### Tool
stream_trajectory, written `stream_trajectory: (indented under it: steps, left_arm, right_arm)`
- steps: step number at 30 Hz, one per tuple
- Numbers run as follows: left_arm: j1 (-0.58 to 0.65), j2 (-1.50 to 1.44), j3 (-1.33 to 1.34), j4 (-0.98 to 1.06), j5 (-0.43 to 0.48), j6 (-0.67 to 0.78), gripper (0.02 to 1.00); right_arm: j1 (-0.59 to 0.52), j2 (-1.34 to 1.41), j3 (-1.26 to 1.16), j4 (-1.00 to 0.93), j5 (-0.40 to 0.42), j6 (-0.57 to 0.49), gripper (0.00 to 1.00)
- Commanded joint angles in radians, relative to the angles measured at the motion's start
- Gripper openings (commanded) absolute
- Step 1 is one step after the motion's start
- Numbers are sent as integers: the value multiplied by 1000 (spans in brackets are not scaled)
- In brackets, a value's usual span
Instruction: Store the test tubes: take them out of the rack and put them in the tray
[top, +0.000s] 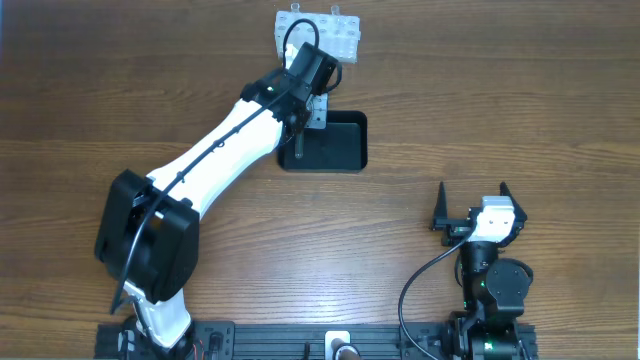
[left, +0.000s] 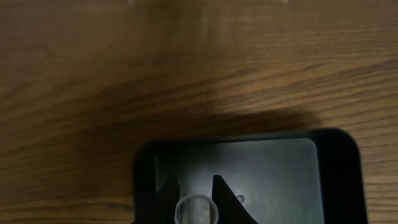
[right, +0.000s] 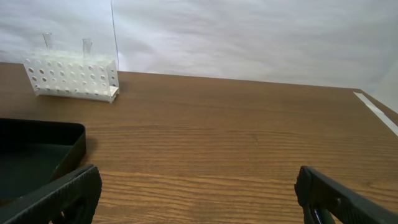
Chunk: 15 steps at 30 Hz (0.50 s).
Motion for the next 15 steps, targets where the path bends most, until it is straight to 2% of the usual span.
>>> stream_trajectory:
  steps: [1, 11, 13, 15]
  left_arm:
    - [27, 47, 6, -3, 76, -44, 42]
    - [57, 100, 6, -4, 75, -36, 45]
    - [64, 102, 6, -3, 74, -35, 93]
    - [70, 103, 6, -3, 75, -36, 205]
  right_arm:
    - [-3, -7, -6, -3, -2, -1, 993]
    - [-3, -7, -6, -3, -2, -1, 993]
    - [-3, -7, -6, -3, -2, -1, 993]
    - [-3, -7, -6, -3, -2, -1, 991]
